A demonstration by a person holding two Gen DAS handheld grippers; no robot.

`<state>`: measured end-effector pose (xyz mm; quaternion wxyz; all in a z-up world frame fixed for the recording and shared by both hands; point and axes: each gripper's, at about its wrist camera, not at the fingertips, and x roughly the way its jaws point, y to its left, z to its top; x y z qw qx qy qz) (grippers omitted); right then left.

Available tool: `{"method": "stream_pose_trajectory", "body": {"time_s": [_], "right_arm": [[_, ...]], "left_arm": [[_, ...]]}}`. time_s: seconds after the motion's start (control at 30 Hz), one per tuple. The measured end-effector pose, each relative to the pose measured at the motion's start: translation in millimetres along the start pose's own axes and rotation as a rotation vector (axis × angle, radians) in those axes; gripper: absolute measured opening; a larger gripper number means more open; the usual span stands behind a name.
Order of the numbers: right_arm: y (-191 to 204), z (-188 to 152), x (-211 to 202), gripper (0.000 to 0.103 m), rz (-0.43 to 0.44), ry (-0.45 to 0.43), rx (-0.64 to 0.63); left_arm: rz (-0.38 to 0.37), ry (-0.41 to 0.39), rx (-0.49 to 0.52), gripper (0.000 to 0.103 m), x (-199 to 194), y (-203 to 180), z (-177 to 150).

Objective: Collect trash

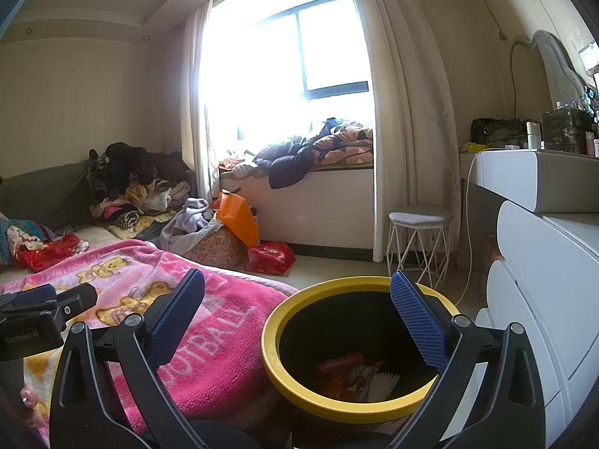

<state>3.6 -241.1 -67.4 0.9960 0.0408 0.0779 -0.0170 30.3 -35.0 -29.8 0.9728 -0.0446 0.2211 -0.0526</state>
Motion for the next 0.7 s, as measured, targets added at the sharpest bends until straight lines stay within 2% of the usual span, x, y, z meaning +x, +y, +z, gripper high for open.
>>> {"method": "stream_pose_trajectory", "body": {"time_s": [0.17, 0.33, 0.43, 0.5, 0.57, 0.63, 0.7], "right_arm": [[1.1, -0.9, 1.3, 0.097, -0.006, 0.006, 0.005], [17.4, 8.8, 5.2, 0.097, 0.008, 0.005, 0.002], [60.7, 22.5, 17.9, 0.097, 0.152, 0.058, -0.002], [98.9, 25.2, 29.2, 0.097, 0.266, 0.107, -0.038], [153.6, 21.0, 43.6, 0.097, 0.415, 0.182, -0.105], [213.6, 6.6, 56.4, 0.097, 0.544, 0.279, -0.191], [290.1, -26.8, 69.3, 0.097, 0.645, 0.432, -0.322]], "left_arm": [[0.024, 0.018, 0.002, 0.092, 2.9, -1.3, -1.3], [0.115, 0.036, -0.031, 0.092, 2.8, 18.8, 3.2], [0.123, 0.070, -0.099, 0.092, -0.6, 55.5, 4.5], [0.215, 0.097, -0.143, 0.092, -5.5, 94.2, 1.3], [0.372, 0.140, -0.211, 0.092, -11.7, 147.8, -6.7], [0.519, 0.189, -0.272, 0.092, -19.3, 200.5, -19.4], [0.705, 0.244, -0.304, 0.092, -27.0, 261.3, -41.4]]}}
